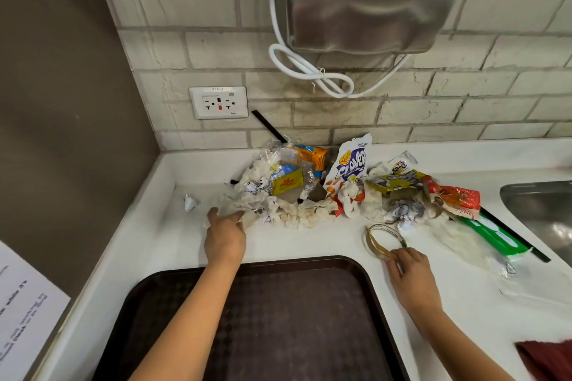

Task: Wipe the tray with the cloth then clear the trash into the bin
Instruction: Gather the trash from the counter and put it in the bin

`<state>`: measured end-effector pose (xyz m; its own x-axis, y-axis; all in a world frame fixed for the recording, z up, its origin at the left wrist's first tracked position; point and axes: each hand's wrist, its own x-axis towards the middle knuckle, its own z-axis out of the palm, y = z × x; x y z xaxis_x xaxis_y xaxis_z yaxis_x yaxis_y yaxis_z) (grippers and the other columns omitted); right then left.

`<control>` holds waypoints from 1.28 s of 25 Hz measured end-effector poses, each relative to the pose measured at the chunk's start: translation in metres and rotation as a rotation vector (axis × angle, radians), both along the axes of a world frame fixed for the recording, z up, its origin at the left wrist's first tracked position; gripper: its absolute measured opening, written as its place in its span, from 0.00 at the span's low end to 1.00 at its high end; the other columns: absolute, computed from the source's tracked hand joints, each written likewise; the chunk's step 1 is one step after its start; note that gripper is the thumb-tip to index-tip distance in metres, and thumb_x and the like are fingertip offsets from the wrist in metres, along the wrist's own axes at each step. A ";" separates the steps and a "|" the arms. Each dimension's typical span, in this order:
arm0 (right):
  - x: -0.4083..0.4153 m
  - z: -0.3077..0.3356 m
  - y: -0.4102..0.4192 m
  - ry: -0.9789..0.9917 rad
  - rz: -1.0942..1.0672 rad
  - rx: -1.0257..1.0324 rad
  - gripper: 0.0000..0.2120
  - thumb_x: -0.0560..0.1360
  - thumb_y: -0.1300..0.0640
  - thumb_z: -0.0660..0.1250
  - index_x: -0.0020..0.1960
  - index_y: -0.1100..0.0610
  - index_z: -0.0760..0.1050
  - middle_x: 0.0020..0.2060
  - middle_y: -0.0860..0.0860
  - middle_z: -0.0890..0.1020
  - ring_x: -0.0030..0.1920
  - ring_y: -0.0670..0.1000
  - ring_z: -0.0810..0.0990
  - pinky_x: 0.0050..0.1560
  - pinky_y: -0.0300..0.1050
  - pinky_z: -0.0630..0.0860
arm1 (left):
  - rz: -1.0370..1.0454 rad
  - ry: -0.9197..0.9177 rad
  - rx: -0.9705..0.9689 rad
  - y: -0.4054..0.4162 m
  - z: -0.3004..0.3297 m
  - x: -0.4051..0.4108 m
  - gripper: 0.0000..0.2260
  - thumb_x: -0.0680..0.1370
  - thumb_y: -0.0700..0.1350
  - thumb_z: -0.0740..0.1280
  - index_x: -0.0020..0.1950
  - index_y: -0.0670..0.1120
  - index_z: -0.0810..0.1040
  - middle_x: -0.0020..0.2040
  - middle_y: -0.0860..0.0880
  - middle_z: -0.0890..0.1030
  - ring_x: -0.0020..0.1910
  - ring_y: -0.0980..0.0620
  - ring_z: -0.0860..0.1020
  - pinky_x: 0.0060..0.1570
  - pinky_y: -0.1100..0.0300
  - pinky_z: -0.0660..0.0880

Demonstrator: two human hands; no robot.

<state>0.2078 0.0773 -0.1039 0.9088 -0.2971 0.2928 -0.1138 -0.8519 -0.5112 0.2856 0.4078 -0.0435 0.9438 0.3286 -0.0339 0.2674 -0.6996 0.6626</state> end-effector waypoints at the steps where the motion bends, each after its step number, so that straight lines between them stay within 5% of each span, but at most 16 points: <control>1: 0.000 0.001 0.001 -0.004 0.001 0.006 0.05 0.73 0.63 0.68 0.47 0.62 0.80 0.44 0.58 0.81 0.49 0.62 0.75 0.51 0.50 0.71 | 0.022 -0.067 -0.017 0.003 0.004 -0.003 0.16 0.80 0.42 0.57 0.66 0.51 0.74 0.70 0.43 0.62 0.60 0.40 0.73 0.59 0.53 0.71; 4: -0.001 0.003 0.002 -0.019 -0.012 0.030 0.05 0.73 0.63 0.68 0.47 0.62 0.80 0.44 0.58 0.80 0.49 0.62 0.75 0.51 0.50 0.71 | 0.097 -0.193 -0.125 0.013 0.013 -0.006 0.16 0.81 0.41 0.56 0.67 0.48 0.73 0.63 0.39 0.68 0.55 0.39 0.75 0.58 0.53 0.71; 8: -0.004 0.007 0.002 -0.045 0.010 0.110 0.04 0.73 0.61 0.68 0.46 0.61 0.79 0.42 0.54 0.79 0.48 0.59 0.75 0.49 0.45 0.68 | 0.111 -0.133 -0.362 0.017 0.015 -0.012 0.14 0.81 0.42 0.57 0.64 0.41 0.72 0.55 0.38 0.77 0.51 0.38 0.77 0.51 0.52 0.74; 11: -0.014 0.021 0.008 -0.117 0.006 0.255 0.03 0.74 0.61 0.67 0.46 0.60 0.79 0.42 0.51 0.78 0.46 0.56 0.76 0.48 0.44 0.68 | 0.102 -0.107 -0.512 0.003 0.029 -0.031 0.07 0.80 0.44 0.60 0.52 0.39 0.71 0.46 0.41 0.76 0.35 0.45 0.76 0.35 0.57 0.72; 13: -0.028 0.037 0.017 -0.162 0.001 0.382 0.03 0.75 0.60 0.65 0.47 0.58 0.77 0.42 0.52 0.79 0.45 0.54 0.77 0.45 0.45 0.72 | 0.031 -0.096 -0.550 -0.012 0.038 -0.047 0.08 0.79 0.45 0.63 0.42 0.43 0.71 0.39 0.44 0.76 0.33 0.48 0.74 0.33 0.58 0.70; 18: -0.083 0.073 0.021 -0.226 0.138 0.384 0.04 0.75 0.54 0.58 0.46 0.51 0.72 0.38 0.43 0.76 0.40 0.43 0.75 0.39 0.28 0.67 | -0.179 -0.023 -0.763 -0.061 0.061 -0.094 0.04 0.76 0.44 0.68 0.45 0.44 0.77 0.40 0.47 0.77 0.30 0.52 0.70 0.36 0.59 0.70; 22: -0.124 0.079 0.022 -0.223 0.125 0.485 0.06 0.74 0.52 0.57 0.39 0.48 0.69 0.31 0.50 0.73 0.32 0.46 0.70 0.34 0.33 0.66 | -0.328 0.042 -0.826 -0.089 0.065 -0.132 0.03 0.77 0.43 0.65 0.45 0.45 0.77 0.39 0.49 0.78 0.31 0.53 0.72 0.38 0.60 0.72; 26: -0.161 0.076 0.017 -0.164 0.135 0.551 0.09 0.75 0.49 0.56 0.39 0.52 0.69 0.34 0.54 0.75 0.37 0.54 0.73 0.43 0.57 0.75 | -0.385 0.062 -0.828 -0.107 0.066 -0.177 0.07 0.79 0.40 0.62 0.43 0.48 0.76 0.39 0.49 0.79 0.35 0.54 0.77 0.35 0.63 0.77; 32: -0.220 0.086 -0.009 -0.234 0.134 0.654 0.10 0.76 0.53 0.53 0.38 0.53 0.67 0.33 0.46 0.72 0.34 0.43 0.71 0.38 0.46 0.77 | -0.231 -0.070 -0.774 -0.138 0.078 -0.260 0.09 0.78 0.40 0.63 0.40 0.50 0.76 0.32 0.53 0.76 0.29 0.59 0.72 0.31 0.65 0.69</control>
